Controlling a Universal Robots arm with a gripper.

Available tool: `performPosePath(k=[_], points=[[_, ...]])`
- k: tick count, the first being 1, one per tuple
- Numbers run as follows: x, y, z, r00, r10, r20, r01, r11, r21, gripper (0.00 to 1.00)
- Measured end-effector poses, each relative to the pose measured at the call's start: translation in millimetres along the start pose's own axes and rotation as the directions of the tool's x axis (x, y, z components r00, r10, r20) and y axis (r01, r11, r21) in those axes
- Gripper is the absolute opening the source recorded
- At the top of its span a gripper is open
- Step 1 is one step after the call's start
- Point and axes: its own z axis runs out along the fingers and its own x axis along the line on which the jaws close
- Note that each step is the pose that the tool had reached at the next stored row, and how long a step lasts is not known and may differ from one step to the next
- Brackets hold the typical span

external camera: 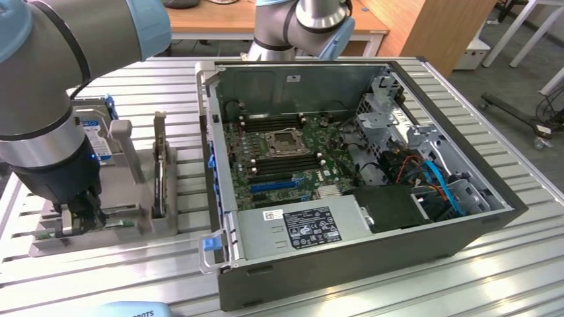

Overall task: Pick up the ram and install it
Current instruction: 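Pick up the ram and move it above insertion slot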

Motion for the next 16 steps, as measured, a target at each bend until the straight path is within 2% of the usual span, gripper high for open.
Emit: performPosePath(k=[16], points=[[-0.7,-0.1,-43.8,1.0000,0.000,0.0007,0.000,1.0000,0.0001,0.11]])
